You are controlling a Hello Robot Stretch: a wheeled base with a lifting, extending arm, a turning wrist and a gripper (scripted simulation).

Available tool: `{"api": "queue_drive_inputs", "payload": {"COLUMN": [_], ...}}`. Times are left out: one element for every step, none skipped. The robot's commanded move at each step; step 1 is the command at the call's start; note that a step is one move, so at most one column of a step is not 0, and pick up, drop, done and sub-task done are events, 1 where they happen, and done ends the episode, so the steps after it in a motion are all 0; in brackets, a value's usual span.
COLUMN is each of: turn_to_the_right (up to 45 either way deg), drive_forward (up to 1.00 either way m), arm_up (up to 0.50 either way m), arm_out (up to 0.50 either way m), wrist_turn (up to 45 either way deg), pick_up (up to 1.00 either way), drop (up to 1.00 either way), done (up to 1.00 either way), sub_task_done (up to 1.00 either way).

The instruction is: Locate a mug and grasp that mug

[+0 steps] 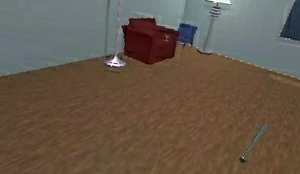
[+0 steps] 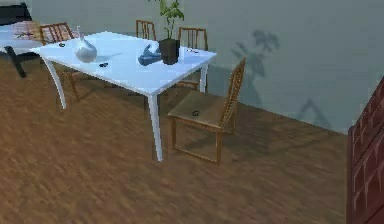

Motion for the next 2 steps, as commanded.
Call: {"api": "queue_drive_inputs", "payload": {"turn_to_the_right": [24.0,0.0], "drive_forward": [0.00,0.05], "arm_up": [0.00,0.00], "arm_out": [0.00,0.00], "wrist_turn": [0.0,0.0], "pick_up": [0.00,0.00], "drop": [0.00,0.00], "done": [0.00,0.00], "sub_task_done": [0.00,0.00]}}
